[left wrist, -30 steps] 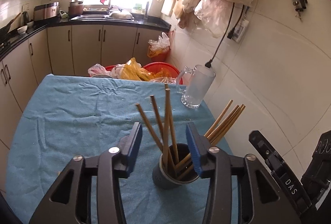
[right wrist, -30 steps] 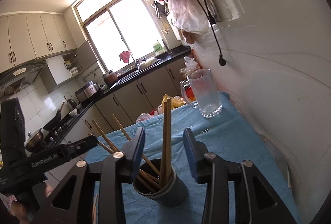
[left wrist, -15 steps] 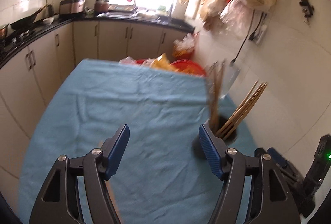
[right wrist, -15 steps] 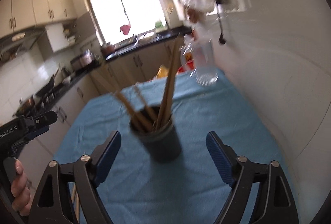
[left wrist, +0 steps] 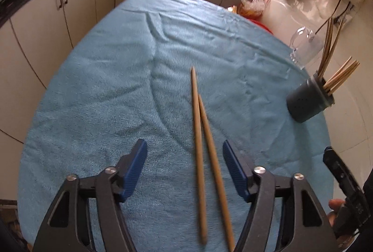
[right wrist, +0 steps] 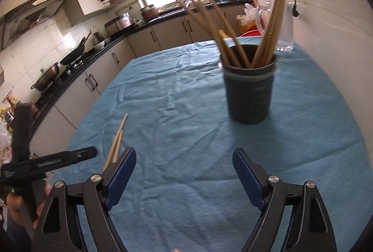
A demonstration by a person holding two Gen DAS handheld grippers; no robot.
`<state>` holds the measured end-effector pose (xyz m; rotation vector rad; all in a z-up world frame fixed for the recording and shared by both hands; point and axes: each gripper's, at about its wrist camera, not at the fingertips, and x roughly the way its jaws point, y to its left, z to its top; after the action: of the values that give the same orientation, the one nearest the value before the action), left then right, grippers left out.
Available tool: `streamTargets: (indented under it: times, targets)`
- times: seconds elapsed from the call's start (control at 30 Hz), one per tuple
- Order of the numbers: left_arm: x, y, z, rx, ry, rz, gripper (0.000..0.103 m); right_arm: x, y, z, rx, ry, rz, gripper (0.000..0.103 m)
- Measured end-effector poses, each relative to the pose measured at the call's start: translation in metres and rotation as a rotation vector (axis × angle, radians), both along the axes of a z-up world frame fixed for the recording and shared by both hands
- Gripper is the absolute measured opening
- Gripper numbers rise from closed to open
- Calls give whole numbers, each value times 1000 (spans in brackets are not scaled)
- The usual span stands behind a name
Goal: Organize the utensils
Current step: 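Move both open grippers back toward the remaining chopsticks, then close the left gripper on a chopstick while the right gripper grasps the last one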
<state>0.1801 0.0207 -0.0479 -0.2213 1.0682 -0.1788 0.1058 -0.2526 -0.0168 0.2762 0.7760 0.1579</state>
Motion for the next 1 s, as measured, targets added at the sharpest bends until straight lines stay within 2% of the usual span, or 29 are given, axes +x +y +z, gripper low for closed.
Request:
streamTargets:
  times: [0.07,0.13,0.2,0.3,0.4,0.47,0.5,0.53,0.57,0.6,0.77,1.0]
  targets:
    - [2,-7,-3,11,2,-28,58,0,5,0,-20,-4,8,87]
    - [4,-14,-10,47,23,-46,40,-1,6,1,-30,-4,10,85]
    - [6,-19,-17,53,46,-59,31,-1,3,2,-30,-4,7,84]
    - [10,-24,-18,79,34,-60,31,-3,2,2,-35,-5,6,83]
    - [22,-29,-18,128,13,-49,25,-2,2,0,-27,6,13,79]
    - [32,-30,-18,148,8,-38,25,-2,3,0,-26,13,21,78]
    - [40,-30,-19,162,7,-25,23,-2,5,0,-25,13,27,78]
    - [45,-26,-19,172,6,-6,14,-2,7,0,-26,15,32,78]
    - [49,-23,-19,173,13,14,10,-2,9,0,-27,17,39,78]
    - [53,-19,-19,153,25,29,7,0,11,1,-27,19,49,78]
    - [36,5,-19,125,29,55,7,10,24,-1,-5,56,108,78]
    - [2,36,-18,85,38,67,7,41,73,-15,18,167,235,66]
